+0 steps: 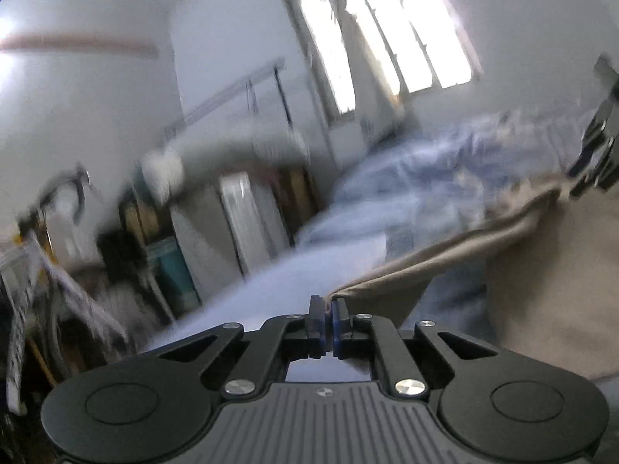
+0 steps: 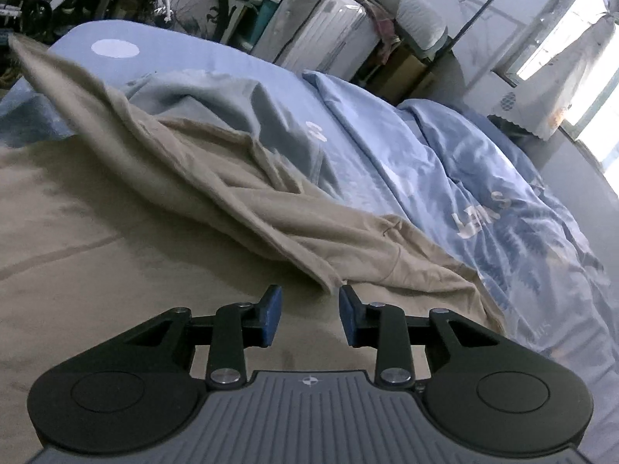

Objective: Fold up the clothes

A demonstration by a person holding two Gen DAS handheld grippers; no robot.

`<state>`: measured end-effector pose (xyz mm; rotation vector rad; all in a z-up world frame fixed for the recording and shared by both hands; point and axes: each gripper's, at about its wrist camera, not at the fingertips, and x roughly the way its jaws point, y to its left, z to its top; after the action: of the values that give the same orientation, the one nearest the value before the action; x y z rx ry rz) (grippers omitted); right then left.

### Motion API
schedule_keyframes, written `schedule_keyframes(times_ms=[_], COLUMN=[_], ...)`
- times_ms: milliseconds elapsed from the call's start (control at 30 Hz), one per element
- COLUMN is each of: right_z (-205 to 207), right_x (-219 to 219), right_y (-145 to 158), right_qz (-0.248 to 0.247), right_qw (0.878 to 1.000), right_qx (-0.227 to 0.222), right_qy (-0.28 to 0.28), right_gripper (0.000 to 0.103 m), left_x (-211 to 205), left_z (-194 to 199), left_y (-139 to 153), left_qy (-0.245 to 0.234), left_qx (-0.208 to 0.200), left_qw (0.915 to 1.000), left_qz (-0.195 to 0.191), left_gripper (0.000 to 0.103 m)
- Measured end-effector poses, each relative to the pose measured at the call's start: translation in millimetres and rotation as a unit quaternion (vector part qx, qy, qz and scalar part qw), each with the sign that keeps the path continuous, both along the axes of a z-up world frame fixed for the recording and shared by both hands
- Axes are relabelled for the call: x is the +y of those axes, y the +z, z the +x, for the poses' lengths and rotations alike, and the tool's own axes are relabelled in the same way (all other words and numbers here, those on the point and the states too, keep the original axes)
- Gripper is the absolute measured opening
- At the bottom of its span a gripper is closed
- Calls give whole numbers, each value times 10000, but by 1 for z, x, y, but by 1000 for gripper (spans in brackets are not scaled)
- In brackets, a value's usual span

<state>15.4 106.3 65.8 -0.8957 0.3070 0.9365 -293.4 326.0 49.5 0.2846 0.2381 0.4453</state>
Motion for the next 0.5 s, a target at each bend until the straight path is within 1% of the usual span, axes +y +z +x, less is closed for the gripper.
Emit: schedule_keyframes(times_ms=[33, 67, 100, 133, 167, 233, 267, 300, 333, 400, 433, 500], right_z=[1, 0, -2, -3, -6, -13, -20, -26, -33, -47, -53, -65], right_x=[0, -1, -2, -3, -3, -4, -2, 1, 4, 18, 25, 44], right_y=[0, 0, 0, 0, 1, 4, 6, 8, 10, 12, 12, 9], right_qz=[35, 46, 57, 68, 96, 148, 158, 145, 134, 109, 86, -58], right_qw=[10000, 10000, 10000, 9999, 9997, 9989, 9981, 9975, 9964, 9933, 9917, 9870], right_qx=[14, 31, 48, 65, 153, 321, 363, 358, 353, 348, 337, 229], right_qy=[2, 33, 65, 96, 153, 323, 465, 587, 753, 1092, 1240, 1592], right_gripper=[32, 32, 32, 32, 32, 32, 32, 32, 32, 32, 32, 32], left_x=[-7, -15, -26, -33, -37, -34, -30, -30, -30, -30, -30, -26], left_z=[-3, -5, -6, -7, -10, -15, -17, -16, -16, -14, -13, -12], left_y=[1, -4, -15, -26, -36, -48, -50, -52, -53, -52, -52, -50], left_qy=[-205, -481, -682, -883, -1053, -886, -807, -773, -798, -823, -818, -828], left_qx=[-17, 148, 393, 655, 868, 924, 898, 925, 932, 944, 967, 1002], left_qw=[9997, 9986, 9965, 9938, 9906, 9896, 9891, 9897, 9891, 9882, 9877, 9856], left_qz=[98, 152, 275, 190, -37, -662, -842, -777, -808, -886, -915, -1083], left_gripper=[3, 3, 3, 3, 4, 4, 4, 4, 4, 4, 7, 8])
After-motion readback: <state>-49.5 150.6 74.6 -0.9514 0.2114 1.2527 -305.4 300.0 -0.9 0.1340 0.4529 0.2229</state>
